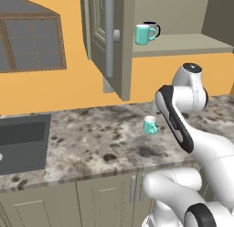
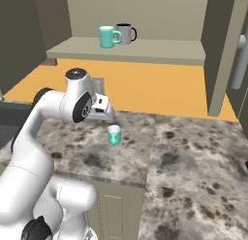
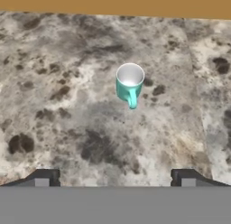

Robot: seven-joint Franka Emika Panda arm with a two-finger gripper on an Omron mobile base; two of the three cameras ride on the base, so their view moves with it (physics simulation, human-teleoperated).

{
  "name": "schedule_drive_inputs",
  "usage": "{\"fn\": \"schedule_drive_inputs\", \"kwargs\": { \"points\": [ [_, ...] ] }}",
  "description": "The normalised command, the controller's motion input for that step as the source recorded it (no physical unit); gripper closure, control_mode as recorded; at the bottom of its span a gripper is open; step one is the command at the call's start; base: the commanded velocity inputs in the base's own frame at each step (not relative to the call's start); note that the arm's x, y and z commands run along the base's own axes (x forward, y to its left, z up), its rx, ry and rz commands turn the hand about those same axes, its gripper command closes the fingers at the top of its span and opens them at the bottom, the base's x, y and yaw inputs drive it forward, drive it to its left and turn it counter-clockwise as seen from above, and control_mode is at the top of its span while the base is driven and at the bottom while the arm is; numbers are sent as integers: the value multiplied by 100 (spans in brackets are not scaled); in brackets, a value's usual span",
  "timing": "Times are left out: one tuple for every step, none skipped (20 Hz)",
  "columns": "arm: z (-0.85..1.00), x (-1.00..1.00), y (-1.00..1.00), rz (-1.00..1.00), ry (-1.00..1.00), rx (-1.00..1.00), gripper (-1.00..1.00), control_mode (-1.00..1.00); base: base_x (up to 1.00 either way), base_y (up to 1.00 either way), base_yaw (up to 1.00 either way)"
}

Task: Pick the mug on the counter and place it in the cabinet with the handle facing the right, like the mugs already inside.

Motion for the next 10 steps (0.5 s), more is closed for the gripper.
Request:
{"fn": "schedule_drive_inputs", "kwargs": {
  "points": [
    [-52, 24, -40, 4, -9, -8, -100, -100, 0, 0, 0],
    [-47, 20, -38, 4, -5, -6, -100, -100, 0, 0, 0],
    [-50, 22, -32, 4, -5, -7, -100, -100, 0, 0, 0],
    [-55, 30, -30, 4, -4, -7, -100, -100, 0, 0, 0],
    [-57, 36, -30, 6, -4, -6, -100, -100, 0, 0, 0],
    [-57, 42, -29, 7, -2, -6, -100, -100, 0, 0, 0],
    [-47, 38, -22, 6, -3, -4, -100, -100, 0, 0, 0],
    [-39, 34, -17, 5, -5, 0, -100, -100, 0, 0, 0],
    [-44, 32, -13, 5, -5, 0, -100, -100, 0, 0, 0],
    [-46, 38, -13, 5, -1, 0, -100, -100, 0, 0, 0]
  ]
}}
